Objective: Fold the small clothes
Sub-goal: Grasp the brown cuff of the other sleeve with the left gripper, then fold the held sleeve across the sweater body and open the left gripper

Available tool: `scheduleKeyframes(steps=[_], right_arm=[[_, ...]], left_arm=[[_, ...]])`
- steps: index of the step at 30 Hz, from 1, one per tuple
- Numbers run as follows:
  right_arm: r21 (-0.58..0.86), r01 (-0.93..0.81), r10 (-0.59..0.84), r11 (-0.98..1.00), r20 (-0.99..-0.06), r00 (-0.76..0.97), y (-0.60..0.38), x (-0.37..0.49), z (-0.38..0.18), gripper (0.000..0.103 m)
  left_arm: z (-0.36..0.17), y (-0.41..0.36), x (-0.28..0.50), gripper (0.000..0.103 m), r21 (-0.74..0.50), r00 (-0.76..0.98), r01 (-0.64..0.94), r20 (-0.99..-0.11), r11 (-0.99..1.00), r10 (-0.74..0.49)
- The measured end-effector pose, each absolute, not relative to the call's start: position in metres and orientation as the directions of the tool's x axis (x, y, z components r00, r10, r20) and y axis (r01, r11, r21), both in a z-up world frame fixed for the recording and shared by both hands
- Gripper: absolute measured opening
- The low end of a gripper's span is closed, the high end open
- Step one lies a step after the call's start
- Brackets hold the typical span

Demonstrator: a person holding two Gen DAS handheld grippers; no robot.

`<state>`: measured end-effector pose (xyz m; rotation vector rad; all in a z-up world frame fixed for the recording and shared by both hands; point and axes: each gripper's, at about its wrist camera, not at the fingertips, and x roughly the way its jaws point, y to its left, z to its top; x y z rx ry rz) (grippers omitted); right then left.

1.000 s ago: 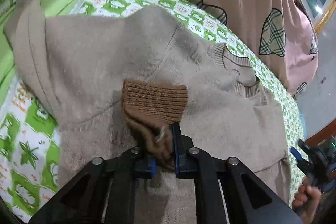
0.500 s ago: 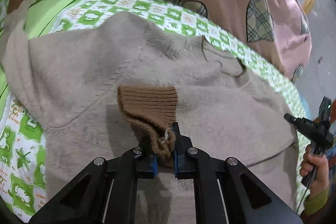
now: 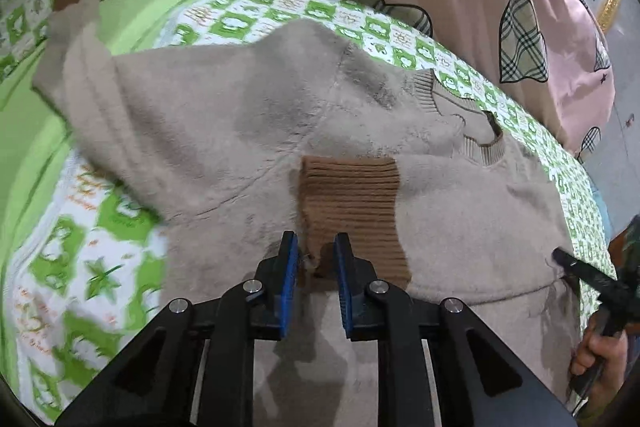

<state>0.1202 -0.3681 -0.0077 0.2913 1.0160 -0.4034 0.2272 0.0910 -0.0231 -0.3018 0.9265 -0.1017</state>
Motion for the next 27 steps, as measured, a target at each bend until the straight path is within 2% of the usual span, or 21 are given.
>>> scheduleKeyframes(steps=[3, 6, 10, 11, 15, 23, 24, 25, 26, 27], right_arm=[[0.136, 0.494, -0.152, 0.859, -0.853, 0.5, -0.378, 0.103, -0.002, 0.039], [0.178, 0.456, -0.111, 0.872, -0.836, 0.538, -0.365, 0.091, 0.015, 0.042], [0.232, 0.385, -0.033, 0.893, -0.82, 0.571, -0.337, 0.082, 0.021, 0.053], [0.247, 0.375, -0.015, 0.893, -0.819, 0.573, -0.329, 0.079, 0.02, 0.054], [0.313, 0.348, 0.078, 0.884, -0.832, 0.549, -0.311, 0.072, 0.009, 0.055], [0.329, 0.356, 0.112, 0.875, -0.851, 0.513, -0.3, 0.073, -0.004, 0.055], [0.33, 0.36, 0.112, 0.873, -0.853, 0.509, -0.301, 0.074, -0.006, 0.055], [0.328, 0.366, 0.111, 0.871, -0.857, 0.503, -0.303, 0.076, -0.009, 0.055], [0.329, 0.37, 0.112, 0.869, -0.858, 0.501, -0.303, 0.077, -0.01, 0.055], [0.332, 0.372, 0.115, 0.867, -0.859, 0.499, -0.303, 0.078, -0.011, 0.055]], left_arm=[[-0.012, 0.111, 0.217, 0.024, -0.288, 0.618, -0.066, -0.763, 0.955, -0.187], [0.003, 0.142, 0.22, 0.038, -0.271, 0.647, -0.113, -0.75, 0.956, -0.136], [0.025, 0.194, 0.245, 0.072, -0.222, 0.682, -0.213, -0.731, 0.951, -0.019], [0.029, 0.207, 0.254, 0.076, -0.215, 0.689, -0.236, -0.725, 0.948, 0.007], [0.038, 0.264, 0.305, 0.077, -0.21, 0.679, -0.349, -0.728, 0.913, 0.092], [0.011, 0.344, 0.407, 0.079, -0.145, 0.558, -0.485, -0.811, 0.862, 0.177], [0.004, 0.35, 0.415, 0.078, -0.127, 0.533, -0.499, -0.825, 0.857, 0.187], [-0.002, 0.355, 0.421, 0.056, -0.1, 0.508, -0.515, -0.835, 0.852, 0.21], [-0.005, 0.357, 0.423, 0.013, -0.091, 0.505, -0.513, -0.836, 0.853, 0.215], [-0.007, 0.356, 0.423, 0.008, -0.101, 0.51, -0.5, -0.837, 0.86, 0.198]])
